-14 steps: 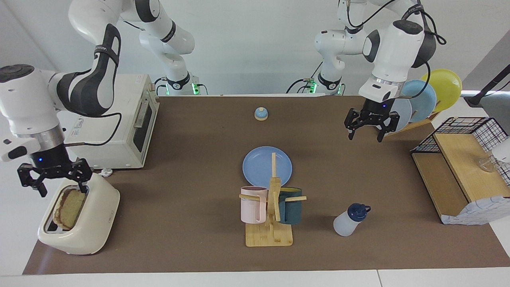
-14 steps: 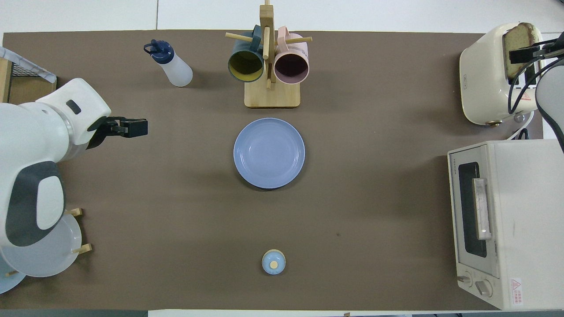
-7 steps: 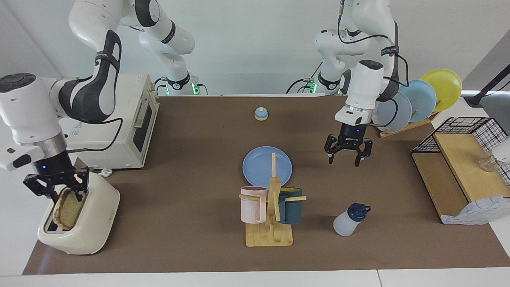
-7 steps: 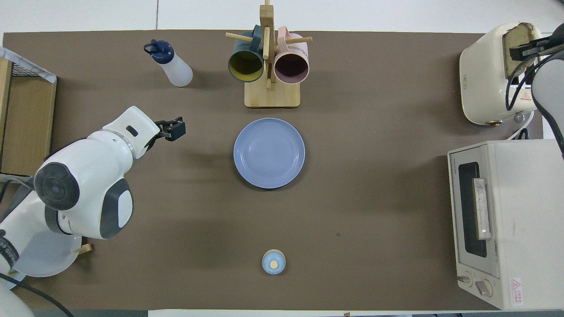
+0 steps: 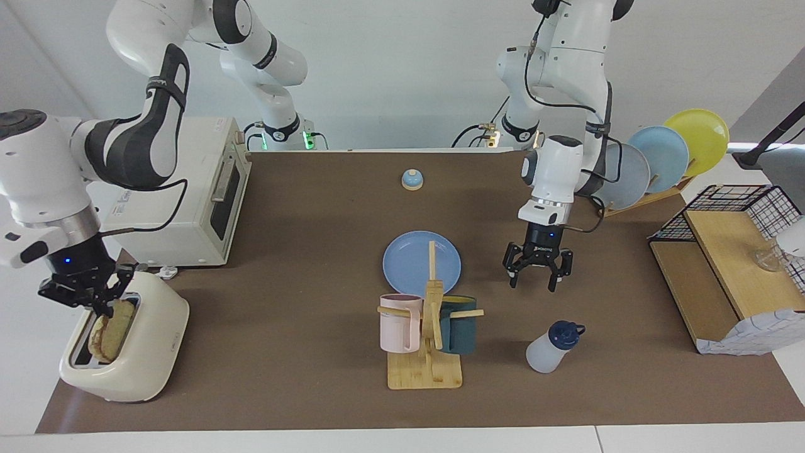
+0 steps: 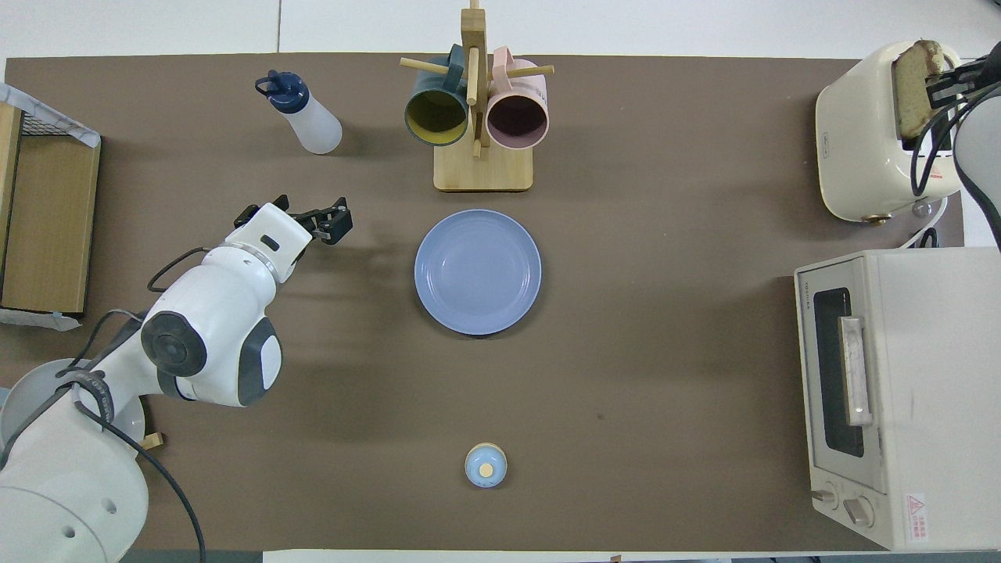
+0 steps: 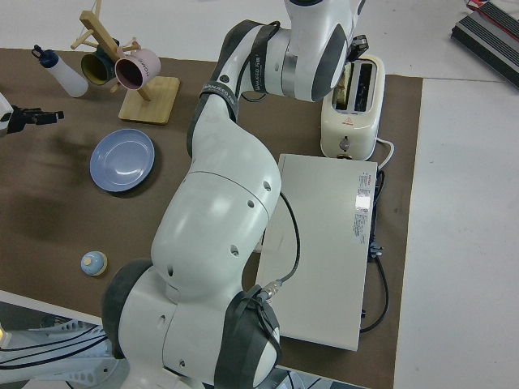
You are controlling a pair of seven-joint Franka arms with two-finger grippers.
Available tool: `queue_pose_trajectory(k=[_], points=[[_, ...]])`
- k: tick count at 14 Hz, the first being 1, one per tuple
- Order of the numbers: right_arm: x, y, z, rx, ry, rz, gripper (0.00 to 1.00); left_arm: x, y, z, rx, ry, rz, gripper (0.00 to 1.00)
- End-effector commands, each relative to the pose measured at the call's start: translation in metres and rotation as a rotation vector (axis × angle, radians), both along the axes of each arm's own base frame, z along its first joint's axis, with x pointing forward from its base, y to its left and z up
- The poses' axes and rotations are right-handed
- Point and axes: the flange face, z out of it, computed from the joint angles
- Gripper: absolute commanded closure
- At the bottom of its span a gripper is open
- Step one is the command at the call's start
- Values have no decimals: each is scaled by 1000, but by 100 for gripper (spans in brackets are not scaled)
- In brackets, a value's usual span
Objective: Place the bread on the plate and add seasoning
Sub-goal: 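Grasp the toast slice in the toaster while the left gripper reaches the bottle, then carry the toast to the plate while the left gripper grasps the bottle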
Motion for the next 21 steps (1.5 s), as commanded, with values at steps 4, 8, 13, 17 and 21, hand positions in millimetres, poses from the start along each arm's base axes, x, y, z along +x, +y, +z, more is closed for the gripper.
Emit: queue_pose_trajectory(k=[4,8,13,17,21], points=[[-13,34,61,-73,98,80,100,31,-15,-20,42,-128,76,0],[-52,130,124,-101,142,182,100,43,-25,-25,53,-146,101,0],[-102,290,127,5,180,38,100,61,-32,-30,56,-168,107,0],[-155,390,88,220,163,-140,100,72,-23,-26,60,-179,128,0],[-199,493,40,348,118,-219,100,88,-23,-19,55,-159,146,0]])
